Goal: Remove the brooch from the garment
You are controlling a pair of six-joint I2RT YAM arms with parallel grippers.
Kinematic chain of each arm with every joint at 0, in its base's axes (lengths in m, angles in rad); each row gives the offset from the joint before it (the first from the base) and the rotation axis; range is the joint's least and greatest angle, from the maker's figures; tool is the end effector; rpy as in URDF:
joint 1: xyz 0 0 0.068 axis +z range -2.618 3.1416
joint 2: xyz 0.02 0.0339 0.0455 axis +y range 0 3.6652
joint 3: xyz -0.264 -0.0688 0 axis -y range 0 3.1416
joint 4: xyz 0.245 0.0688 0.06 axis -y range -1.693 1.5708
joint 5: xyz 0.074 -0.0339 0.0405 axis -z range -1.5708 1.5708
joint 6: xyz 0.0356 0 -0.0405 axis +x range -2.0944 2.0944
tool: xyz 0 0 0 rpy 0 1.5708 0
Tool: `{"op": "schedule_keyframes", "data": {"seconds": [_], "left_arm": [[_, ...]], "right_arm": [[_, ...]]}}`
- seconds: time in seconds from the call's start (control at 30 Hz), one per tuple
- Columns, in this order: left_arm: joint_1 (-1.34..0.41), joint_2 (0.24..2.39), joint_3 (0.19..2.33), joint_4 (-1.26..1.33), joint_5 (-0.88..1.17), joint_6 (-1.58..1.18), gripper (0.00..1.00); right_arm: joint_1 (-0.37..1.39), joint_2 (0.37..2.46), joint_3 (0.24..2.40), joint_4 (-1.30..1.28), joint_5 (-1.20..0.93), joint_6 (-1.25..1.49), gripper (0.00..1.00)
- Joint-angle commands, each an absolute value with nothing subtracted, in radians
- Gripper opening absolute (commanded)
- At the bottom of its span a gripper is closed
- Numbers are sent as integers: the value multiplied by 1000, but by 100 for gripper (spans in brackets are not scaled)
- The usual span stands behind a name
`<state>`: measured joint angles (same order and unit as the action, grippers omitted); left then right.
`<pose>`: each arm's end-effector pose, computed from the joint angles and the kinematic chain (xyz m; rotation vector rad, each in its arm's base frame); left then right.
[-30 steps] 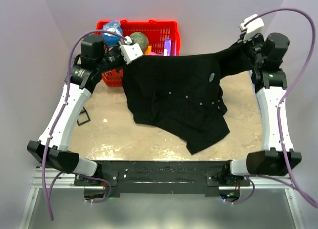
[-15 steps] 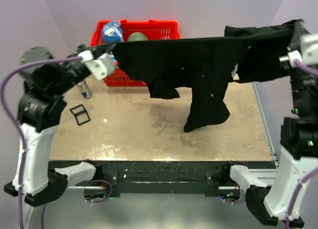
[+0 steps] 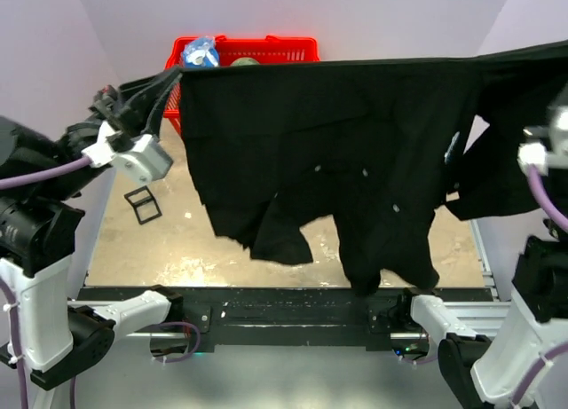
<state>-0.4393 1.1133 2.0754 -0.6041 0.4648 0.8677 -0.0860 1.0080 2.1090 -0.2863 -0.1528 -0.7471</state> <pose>0.0777 -0.0542 0.6227 1.0420 0.6953 0.0892 0.0119 0.0044 0.6618 -0.3917 0.6826 -0.7332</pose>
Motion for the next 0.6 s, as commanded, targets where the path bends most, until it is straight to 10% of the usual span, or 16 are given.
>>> {"op": "schedule_keyframes", "data": {"seconds": [0.0, 0.33, 0.57], "left_arm": [[-426, 1124, 1956, -686, 360, 916, 0], [-414, 1179, 1324, -631, 390, 976, 0], [-328, 1585, 1370, -563, 434, 973, 0]], "right_arm": [[-97, 1016, 1914, -216, -46, -983, 0], [-94, 1021, 1452, -408, -325, -1227, 0], [52, 1243, 1157, -287, -255, -1358, 0]]}}
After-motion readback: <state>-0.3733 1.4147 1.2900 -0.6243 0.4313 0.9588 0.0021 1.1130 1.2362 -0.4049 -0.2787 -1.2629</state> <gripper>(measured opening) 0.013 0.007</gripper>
